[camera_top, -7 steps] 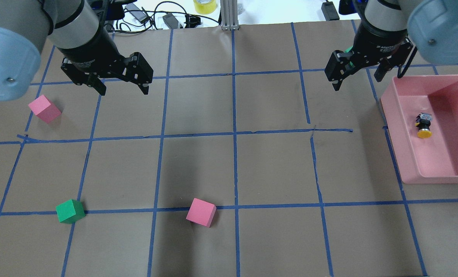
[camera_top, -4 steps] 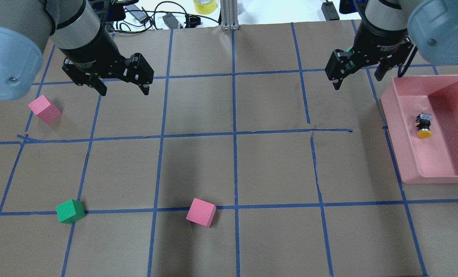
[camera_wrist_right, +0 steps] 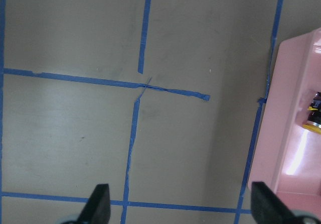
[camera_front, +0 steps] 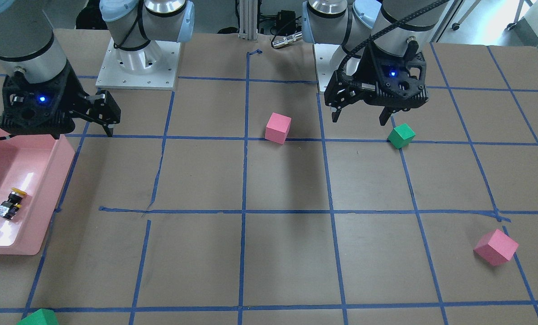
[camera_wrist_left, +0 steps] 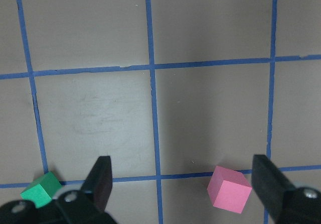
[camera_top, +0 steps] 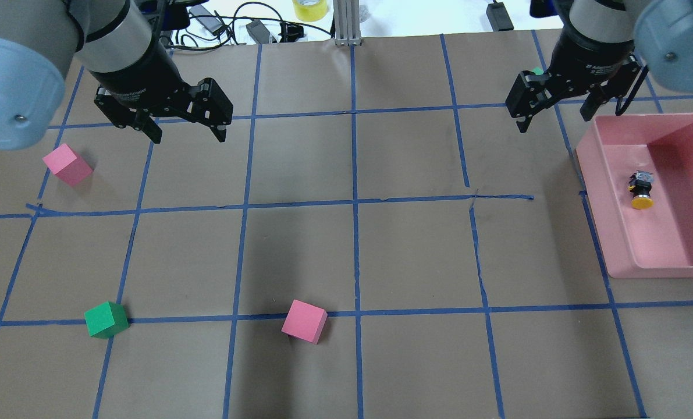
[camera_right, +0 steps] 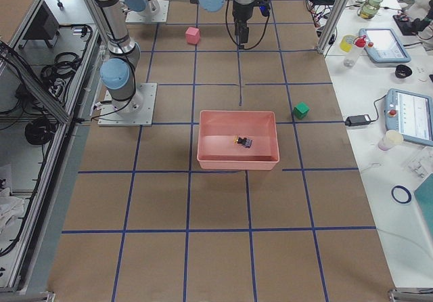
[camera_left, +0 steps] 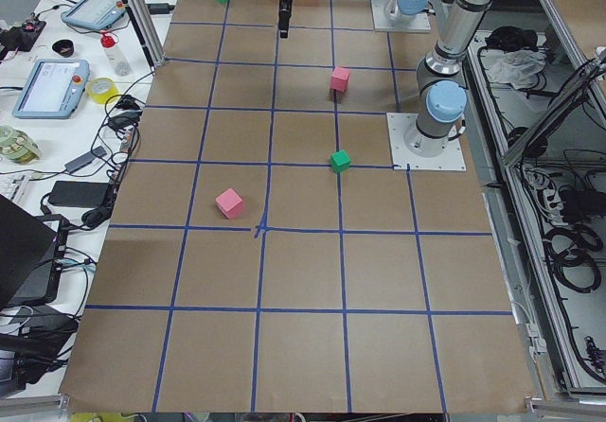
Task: Align button upright
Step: 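Move the right gripper over the pink bin toward the yellow-capped button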
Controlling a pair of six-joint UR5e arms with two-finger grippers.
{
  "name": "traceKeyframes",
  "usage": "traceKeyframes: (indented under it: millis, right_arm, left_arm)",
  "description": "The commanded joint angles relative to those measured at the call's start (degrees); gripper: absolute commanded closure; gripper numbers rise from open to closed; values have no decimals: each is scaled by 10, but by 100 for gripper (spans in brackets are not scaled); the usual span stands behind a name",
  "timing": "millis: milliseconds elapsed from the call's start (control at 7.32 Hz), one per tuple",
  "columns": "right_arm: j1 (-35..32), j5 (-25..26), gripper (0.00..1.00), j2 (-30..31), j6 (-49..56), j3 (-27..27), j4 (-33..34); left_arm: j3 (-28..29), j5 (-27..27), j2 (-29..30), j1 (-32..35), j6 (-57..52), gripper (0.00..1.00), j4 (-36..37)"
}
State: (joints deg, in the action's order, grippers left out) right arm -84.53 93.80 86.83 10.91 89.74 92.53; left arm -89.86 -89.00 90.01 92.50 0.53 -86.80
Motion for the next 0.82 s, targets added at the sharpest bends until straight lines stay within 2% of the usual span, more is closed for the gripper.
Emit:
traceKeyframes:
  millis: [0,273,546,683]
  right_arm:
    - [60,-3,0,-7,15,1,3]
    - [108,1,0,-46,36,3,100]
    - [151,1,0,-80,34,19,157]
    - [175,1,0,-95,35,40,226]
  left_arm:
    - [2,-1,6,0,-3,0,0]
    - [-1,-1,4,2,-4,0,1]
    - [0,-2,4,2,-3,0,0]
    - [1,-4,3,2,-2,0,0]
